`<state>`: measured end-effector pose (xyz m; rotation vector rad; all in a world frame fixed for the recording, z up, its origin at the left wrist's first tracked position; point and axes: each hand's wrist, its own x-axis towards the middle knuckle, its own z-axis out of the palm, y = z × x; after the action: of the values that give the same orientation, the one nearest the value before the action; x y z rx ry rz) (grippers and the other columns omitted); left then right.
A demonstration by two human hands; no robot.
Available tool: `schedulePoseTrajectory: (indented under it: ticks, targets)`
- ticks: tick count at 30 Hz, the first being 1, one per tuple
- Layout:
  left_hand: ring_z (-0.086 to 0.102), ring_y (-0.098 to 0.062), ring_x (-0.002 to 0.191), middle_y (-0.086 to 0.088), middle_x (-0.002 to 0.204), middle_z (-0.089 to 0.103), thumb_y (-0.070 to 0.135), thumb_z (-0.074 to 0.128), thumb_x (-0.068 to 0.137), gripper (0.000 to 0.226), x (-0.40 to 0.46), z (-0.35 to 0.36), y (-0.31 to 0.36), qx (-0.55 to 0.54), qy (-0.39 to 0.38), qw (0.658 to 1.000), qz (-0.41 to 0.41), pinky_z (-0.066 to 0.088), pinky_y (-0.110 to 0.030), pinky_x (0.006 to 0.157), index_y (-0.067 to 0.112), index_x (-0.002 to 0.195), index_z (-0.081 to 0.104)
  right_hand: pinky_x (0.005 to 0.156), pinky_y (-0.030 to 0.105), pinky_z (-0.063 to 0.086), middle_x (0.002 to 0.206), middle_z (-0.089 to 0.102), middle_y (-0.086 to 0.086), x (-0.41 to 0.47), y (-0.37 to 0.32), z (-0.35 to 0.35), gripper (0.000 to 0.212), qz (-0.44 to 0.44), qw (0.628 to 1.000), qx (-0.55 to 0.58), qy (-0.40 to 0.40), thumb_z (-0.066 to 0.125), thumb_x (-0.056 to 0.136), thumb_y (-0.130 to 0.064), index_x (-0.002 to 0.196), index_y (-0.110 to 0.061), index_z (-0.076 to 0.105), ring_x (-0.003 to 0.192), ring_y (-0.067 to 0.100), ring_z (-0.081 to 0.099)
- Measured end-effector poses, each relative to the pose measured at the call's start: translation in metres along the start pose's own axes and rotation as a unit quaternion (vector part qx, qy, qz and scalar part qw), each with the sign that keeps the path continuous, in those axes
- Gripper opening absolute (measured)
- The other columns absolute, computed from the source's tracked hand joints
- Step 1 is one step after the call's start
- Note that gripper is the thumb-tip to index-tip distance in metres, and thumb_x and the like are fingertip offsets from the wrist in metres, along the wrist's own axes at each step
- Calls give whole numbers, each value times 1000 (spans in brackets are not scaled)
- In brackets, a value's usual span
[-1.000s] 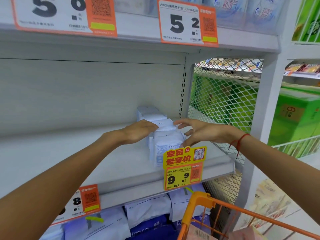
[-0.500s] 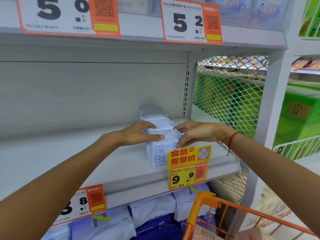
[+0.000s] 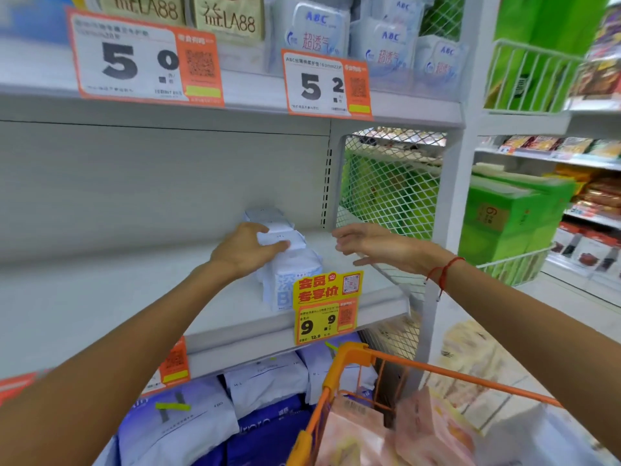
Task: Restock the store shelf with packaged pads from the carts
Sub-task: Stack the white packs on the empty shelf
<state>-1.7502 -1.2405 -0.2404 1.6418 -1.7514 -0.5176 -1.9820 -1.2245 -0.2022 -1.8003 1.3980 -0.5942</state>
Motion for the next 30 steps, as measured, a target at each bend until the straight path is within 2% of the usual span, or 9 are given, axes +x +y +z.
schedulePoseTrajectory:
  ticks: [2,6,9,12,16,18,21,25,30]
  targets:
    - [57,-27,113,-3,124,61,54,62,74,56,-11,-2,10,15,52,998,17,45,-34,93,21,120,60,85,25,47,120,54,5,-24,1,-4,36,-26,999,-15,31,55,94,-14,130,-13,52,107,16,55]
    - [61,-15,101,9,108,68,41,61,77,22,-57,1,43,-35,64,992,104,46,-28,86,32,96,68,75,21,48,107,64,6,-78,9,-3,25,-37,998,-42,-6,54,93,-7,117,-13,61,85,14,62]
    - [65,-12,90,11,93,71,43,55,68,16,-97,17,63,-85,-9,986,144,51,-32,89,36,78,66,69,18,47,98,64,4,-118,19,4,26,-16,994,-93,-55,50,94,-2,116,-9,61,78,12,61]
    - [62,-6,77,4,91,71,28,66,82,9,-128,40,65,-48,-115,974,188,48,-26,82,25,88,71,67,21,46,90,63,4,-147,28,17,31,16,985,-152,-80,48,89,5,115,-4,62,76,15,56]
    - [67,-16,94,-1,103,72,12,63,86,16,-158,66,48,19,-237,945,222,51,-32,86,18,98,71,66,25,46,99,64,9,-160,33,26,27,109,941,-289,-138,53,91,-5,116,-5,62,74,13,60]
    - [63,-13,98,5,109,68,23,57,91,19,-171,74,42,111,-255,930,238,49,-28,81,22,106,69,71,31,49,106,66,14,-164,37,25,26,135,933,-324,-83,53,91,-12,113,-2,64,73,16,61]
    - [50,-7,82,7,88,58,39,46,97,29,-187,80,43,130,-319,904,254,36,-23,69,20,104,67,93,39,49,125,60,17,-183,48,24,40,202,864,-459,-33,55,91,-25,123,-1,59,107,32,60]
    - [51,-12,80,0,89,62,41,48,95,34,-201,93,51,151,-427,856,248,39,-28,74,15,107,68,101,42,43,140,44,12,-231,86,17,80,324,820,-472,-11,68,78,-46,143,-16,32,124,32,47]
    - [57,-11,87,5,101,65,36,58,91,26,-206,102,56,115,-426,864,242,44,-22,74,20,108,68,98,41,34,114,62,14,-262,122,45,79,224,789,-542,181,67,79,-41,143,-22,26,112,33,53]
